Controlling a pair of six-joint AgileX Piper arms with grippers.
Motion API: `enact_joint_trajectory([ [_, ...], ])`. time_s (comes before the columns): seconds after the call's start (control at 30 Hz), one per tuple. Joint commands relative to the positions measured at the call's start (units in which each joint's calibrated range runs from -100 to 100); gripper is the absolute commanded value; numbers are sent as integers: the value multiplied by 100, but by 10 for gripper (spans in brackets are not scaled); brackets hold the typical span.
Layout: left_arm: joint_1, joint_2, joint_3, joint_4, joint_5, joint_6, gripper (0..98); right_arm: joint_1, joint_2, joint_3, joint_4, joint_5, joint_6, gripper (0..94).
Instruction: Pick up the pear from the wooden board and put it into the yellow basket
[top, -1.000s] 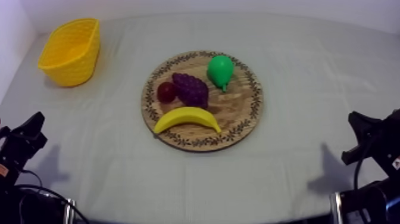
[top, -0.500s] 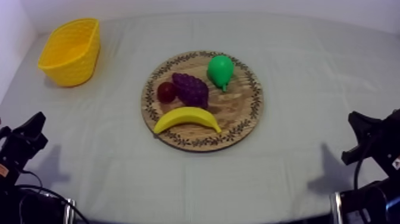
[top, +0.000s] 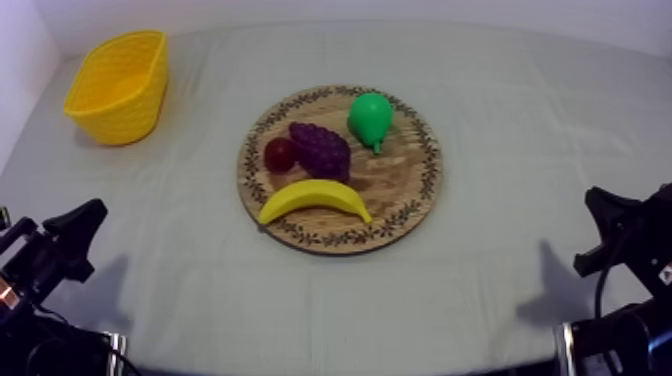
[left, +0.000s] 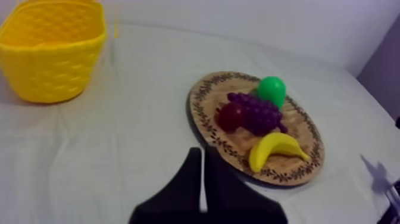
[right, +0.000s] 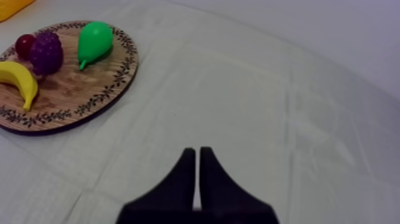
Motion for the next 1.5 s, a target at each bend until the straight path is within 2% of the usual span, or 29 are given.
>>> enact_joint_trajectory([
  [0.0, 547, 1, 5, 1, 19, -36, 0, 0, -4, -5, 1, 2, 3, 4],
  [0.13, 930, 0, -32, 4, 123, -23, 0, 0, -4, -5, 1, 2, 3, 4],
  [0.27, 1040, 21, -55, 25, 147, 22, 0, 0, -4, -5, 1, 2, 3, 4],
  [0.43, 1065, 694, -144, 77, -106, 67, 0, 0, -4, -5, 1, 2, 3, 4],
  [0.67, 920, 2305, -893, 105, -146, 376, 0, 0, -4, -5, 1, 2, 3, 4],
  [0.77, 883, 3051, -1468, 258, 11, 215, 0, 0, -4, -5, 1, 2, 4, 4],
  [0.87, 866, 3777, -2192, 362, 397, 177, 0, 0, -4, -5, 1, 2, 3, 4],
  [1.07, 797, 5117, -3728, 408, 1555, 630, 0, 0, -4, -5, 1, 2, 4, 4],
  [1.3, 973, 6650, -5579, 385, 2662, 1079, 0, 0, -4, -5, 1, 2, 3, 4],
  [1.47, 1057, 7791, -6906, 401, 3412, 1256, 0, 0, -4, -5, 1, 2, 3, 4],
])
